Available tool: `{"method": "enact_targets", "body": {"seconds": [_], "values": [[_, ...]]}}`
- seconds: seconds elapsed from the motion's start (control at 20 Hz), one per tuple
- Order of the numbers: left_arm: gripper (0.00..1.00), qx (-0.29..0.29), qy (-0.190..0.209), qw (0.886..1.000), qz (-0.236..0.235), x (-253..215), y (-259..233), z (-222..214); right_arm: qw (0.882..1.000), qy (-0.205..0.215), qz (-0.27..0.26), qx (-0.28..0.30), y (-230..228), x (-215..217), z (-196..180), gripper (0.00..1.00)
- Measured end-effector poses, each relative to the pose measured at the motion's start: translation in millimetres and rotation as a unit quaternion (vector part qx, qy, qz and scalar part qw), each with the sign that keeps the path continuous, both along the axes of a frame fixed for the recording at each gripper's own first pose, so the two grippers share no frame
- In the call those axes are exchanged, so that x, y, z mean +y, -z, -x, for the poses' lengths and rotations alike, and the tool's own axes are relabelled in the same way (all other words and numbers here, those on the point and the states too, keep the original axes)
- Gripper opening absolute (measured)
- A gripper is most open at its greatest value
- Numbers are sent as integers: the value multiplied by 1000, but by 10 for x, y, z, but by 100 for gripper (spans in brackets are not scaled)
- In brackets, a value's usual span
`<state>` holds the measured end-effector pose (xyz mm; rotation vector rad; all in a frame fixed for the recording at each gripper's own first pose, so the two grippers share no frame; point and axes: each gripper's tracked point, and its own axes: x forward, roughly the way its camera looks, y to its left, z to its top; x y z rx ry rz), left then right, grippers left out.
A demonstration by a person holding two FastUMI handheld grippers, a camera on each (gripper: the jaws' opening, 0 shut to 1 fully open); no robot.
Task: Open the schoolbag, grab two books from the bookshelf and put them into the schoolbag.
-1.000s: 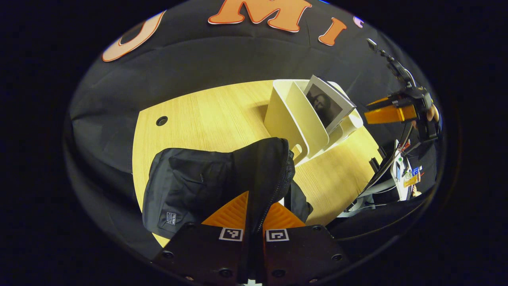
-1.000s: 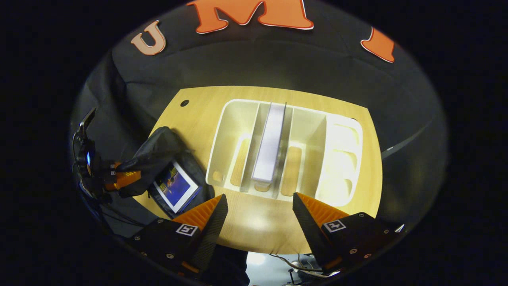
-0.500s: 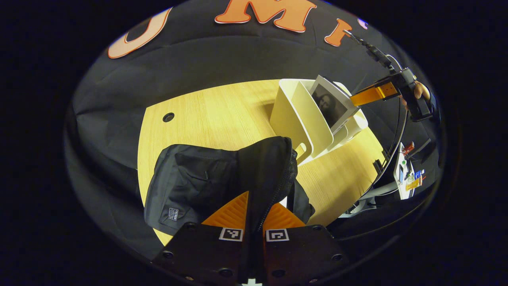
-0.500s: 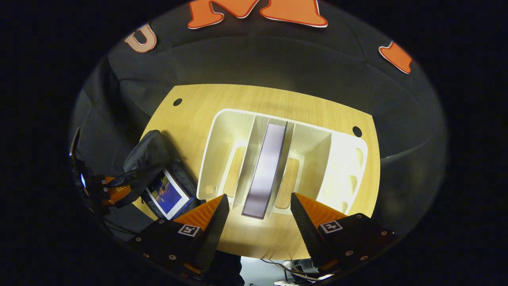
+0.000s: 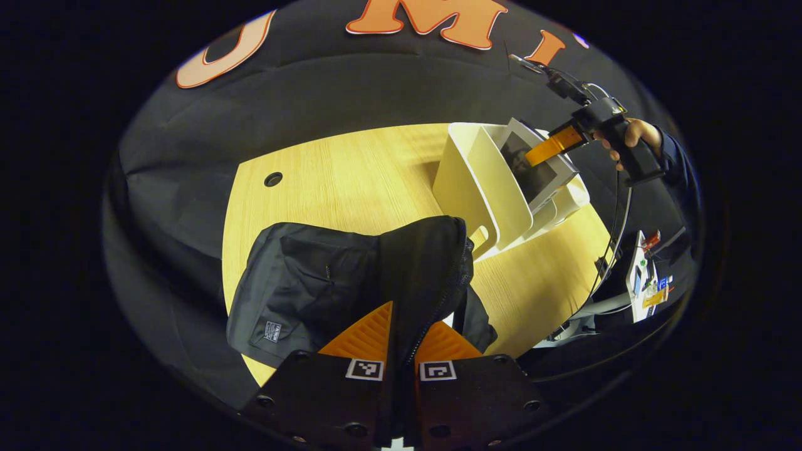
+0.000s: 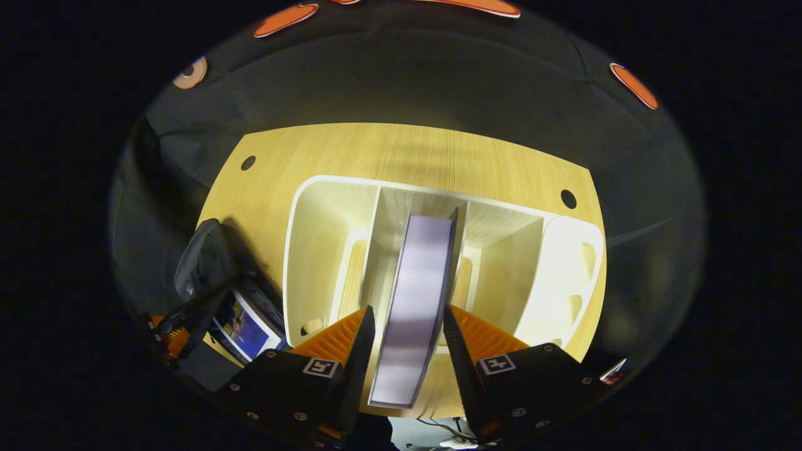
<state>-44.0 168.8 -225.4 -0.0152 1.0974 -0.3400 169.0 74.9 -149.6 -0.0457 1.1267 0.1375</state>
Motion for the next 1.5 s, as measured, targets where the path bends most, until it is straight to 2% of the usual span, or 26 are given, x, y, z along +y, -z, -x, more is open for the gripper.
{"method": "enact_targets", "body": {"seconds": [0.1, 0.25, 0.3, 0.55, 0.6, 0.65, 0.8, 1.05, 1.5], "values": [[7, 2, -4, 1000, -2, -2, 8, 3, 1000, 6, 3, 9, 81, 21, -34, 59], [7, 7, -6, 1000, -3, -24, 10, 17, 1000, 11, 15, 18, 168, 3, -60, 55], [7, 7, -8, 1000, -4, -26, 17, 8, 1000, 16, 13, 20, 162, 10, -49, 48], [7, 9, -10, 1000, 0, -36, 16, 6, 999, 24, 12, 27, 127, -2, 54, 41], [7, 9, -7, 1000, 2, -44, 20, 16, 999, 28, 11, 22, 88, 1, 82, 34], [7, 10, -2, 1000, 3, -41, 30, 25, 999, 30, 10, 20, 52, 5, 146, 40], [7, 8, 16, 1000, 5, -21, 32, 12, 999, 38, 3, 16, -54, 15, 352, 40], [8, 4, 59, 998, 8, 21, 23, 18, 997, 82, -9, -1, -258, -36, 703, 40], [7, -6, 136, 991, 16, 12, 49, 32, 988, 150, -37, -15, -361, 20, 1512, 40]]}}
